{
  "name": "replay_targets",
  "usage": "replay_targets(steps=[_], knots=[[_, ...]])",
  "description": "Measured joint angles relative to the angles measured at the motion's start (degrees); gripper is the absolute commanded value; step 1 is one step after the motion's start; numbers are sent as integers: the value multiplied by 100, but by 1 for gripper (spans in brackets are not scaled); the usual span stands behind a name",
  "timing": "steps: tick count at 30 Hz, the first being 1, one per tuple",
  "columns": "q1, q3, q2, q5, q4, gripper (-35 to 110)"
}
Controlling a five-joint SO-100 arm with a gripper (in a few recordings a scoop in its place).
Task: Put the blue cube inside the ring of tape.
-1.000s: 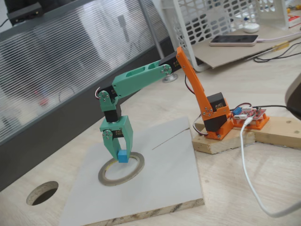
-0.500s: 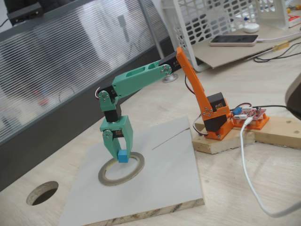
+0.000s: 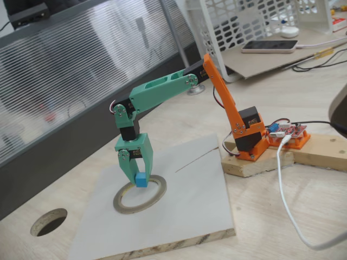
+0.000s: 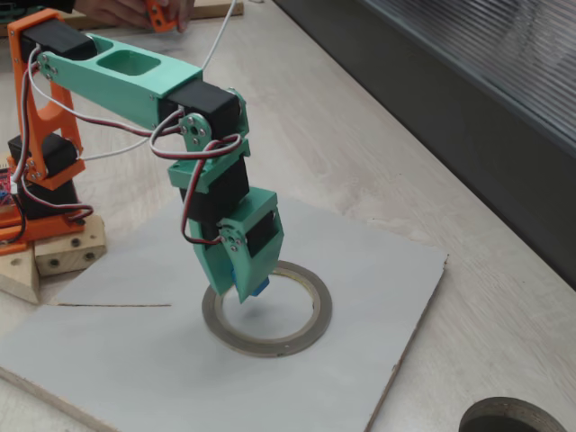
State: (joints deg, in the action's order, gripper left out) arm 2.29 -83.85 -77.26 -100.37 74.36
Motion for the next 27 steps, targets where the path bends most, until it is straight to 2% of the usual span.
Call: replay_targets(steps=[12,20,27], knots=[[0,0,0,9,0,15],[0,0,0,9,18,34],[0,0,0,-35,18,38]])
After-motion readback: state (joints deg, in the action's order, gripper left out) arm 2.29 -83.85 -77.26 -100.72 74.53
